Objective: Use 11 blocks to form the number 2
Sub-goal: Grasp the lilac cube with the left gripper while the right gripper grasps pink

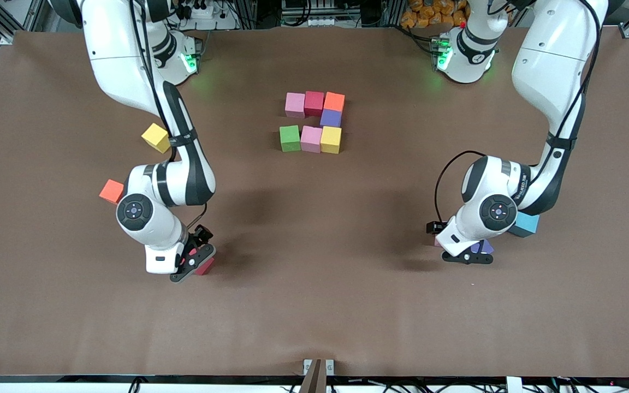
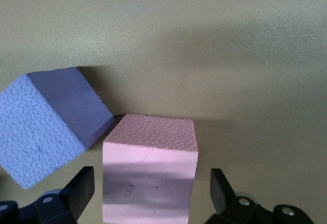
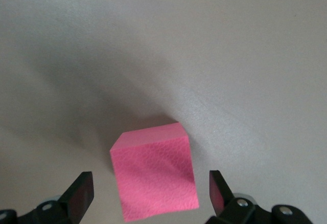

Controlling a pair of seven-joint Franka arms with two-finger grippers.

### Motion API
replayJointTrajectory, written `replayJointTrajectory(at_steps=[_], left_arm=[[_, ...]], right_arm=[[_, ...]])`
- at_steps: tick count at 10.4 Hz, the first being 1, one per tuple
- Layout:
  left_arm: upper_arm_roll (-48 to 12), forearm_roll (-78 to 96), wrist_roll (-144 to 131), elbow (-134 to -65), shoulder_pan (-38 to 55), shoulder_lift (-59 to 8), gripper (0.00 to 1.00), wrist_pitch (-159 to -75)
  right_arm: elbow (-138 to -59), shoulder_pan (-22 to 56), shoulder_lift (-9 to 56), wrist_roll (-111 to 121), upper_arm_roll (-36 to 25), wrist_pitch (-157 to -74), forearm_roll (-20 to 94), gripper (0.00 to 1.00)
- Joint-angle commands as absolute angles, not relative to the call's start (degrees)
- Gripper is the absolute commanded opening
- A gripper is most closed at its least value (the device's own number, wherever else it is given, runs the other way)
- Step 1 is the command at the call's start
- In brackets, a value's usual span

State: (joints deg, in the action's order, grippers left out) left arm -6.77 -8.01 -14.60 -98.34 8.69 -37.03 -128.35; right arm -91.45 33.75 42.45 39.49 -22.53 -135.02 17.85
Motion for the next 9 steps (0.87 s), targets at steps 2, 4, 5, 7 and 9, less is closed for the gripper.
replayJointTrajectory(at_steps=[2, 4, 5, 7, 9], left_arm=[[-6.86, -7.03, -12.66, -97.65, 8.35, -37.71, 1.0, -129.55], [-6.77, -7.12, -12.57, -97.65, 8.35, -37.71, 0.94, -129.55], [-6.68, -7.21, -12.57, -97.65, 8.35, -37.53, 0.85, -129.55], [-5.81, -7.56, -12.13, -97.56, 8.35, -37.53, 0.65, -129.55], [-5.8, -7.47, -12.39, -96.95, 8.44, -37.44, 0.35, -129.46]], right_arm=[[-91.23, 31.47, 43.77, 41.57, -20.31, -137.63, 18.98, 1.0], [-91.23, 30.33, 44.47, 41.57, -18.99, -138.69, 18.98, 1.0], [-91.23, 29.8, 44.47, 41.57, -18.38, -138.95, 18.98, 1.0], [-91.23, 29.01, 44.47, 41.49, -17.67, -138.87, 18.98, 0.88], [-91.06, 29.09, 44.47, 41.31, -17.58, -138.69, 18.98, 0.52]])
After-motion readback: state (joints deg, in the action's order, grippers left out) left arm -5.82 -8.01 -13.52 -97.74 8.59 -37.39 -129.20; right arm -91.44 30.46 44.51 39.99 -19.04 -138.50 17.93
